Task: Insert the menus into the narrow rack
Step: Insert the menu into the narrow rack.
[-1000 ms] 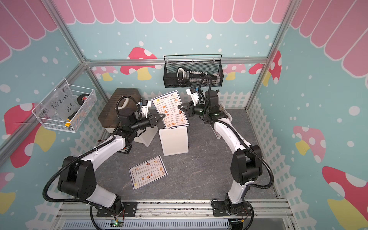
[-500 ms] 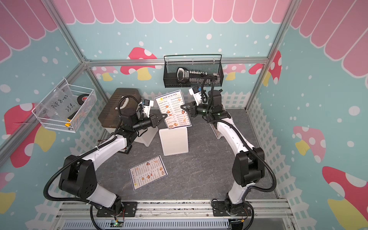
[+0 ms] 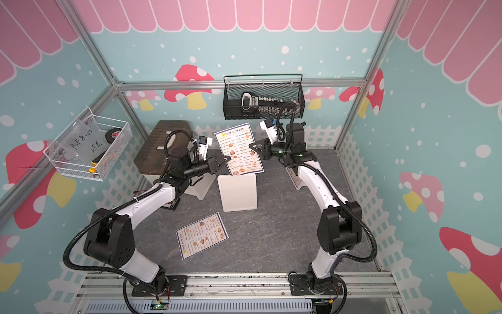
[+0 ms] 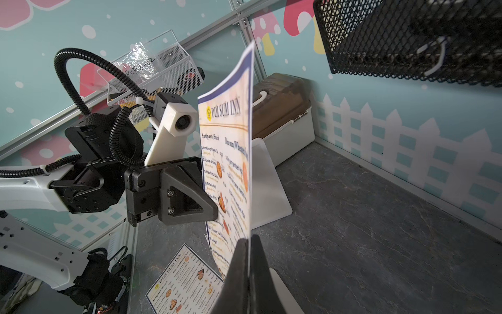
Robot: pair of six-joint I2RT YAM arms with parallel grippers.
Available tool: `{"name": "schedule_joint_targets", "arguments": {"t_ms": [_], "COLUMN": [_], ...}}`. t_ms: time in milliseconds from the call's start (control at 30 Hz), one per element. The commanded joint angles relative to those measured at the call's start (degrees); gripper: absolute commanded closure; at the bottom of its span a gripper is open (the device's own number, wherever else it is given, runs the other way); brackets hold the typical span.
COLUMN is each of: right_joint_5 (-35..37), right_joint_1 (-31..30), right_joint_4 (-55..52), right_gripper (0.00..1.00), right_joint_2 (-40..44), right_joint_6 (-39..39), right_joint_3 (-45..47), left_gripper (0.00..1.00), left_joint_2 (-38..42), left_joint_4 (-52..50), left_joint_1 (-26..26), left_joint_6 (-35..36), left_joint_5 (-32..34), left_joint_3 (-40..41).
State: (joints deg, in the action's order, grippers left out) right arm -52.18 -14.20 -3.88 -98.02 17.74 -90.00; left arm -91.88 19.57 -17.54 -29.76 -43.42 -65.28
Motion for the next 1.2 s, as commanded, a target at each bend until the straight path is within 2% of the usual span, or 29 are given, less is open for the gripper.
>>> {"name": "schedule_joint_targets", "arguments": {"t_ms": [0, 633, 1167], "right_joint_5": [-2.7, -11.4, -15.5], "right_joint_1": [0.7, 2.0, 3.1], "right_joint_4": [-0.1, 2.9, 8.0], "right_gripper": [1.0, 1.0, 1.0], "right_joint_2": [-0.3, -3.0, -5.0], "right_joint_6": [-2.6, -4.2, -1.2], "right_joint_3": [-1.5, -1.4, -0.9], "left_gripper": [1.0, 0.99, 0.88], "left_joint_2": [-1.0, -1.1, -1.0], "left_joint_4": [0.8, 0.6, 0.5], "left_joint_1": [-0.2, -0.5, -0.5], "left_joint_6": [-0.7, -0.8, -0.9], "left_joint_5": [-0.9, -1.8, -1.7], "left_joint_3": [-2.0, -2.2, -2.5]}}
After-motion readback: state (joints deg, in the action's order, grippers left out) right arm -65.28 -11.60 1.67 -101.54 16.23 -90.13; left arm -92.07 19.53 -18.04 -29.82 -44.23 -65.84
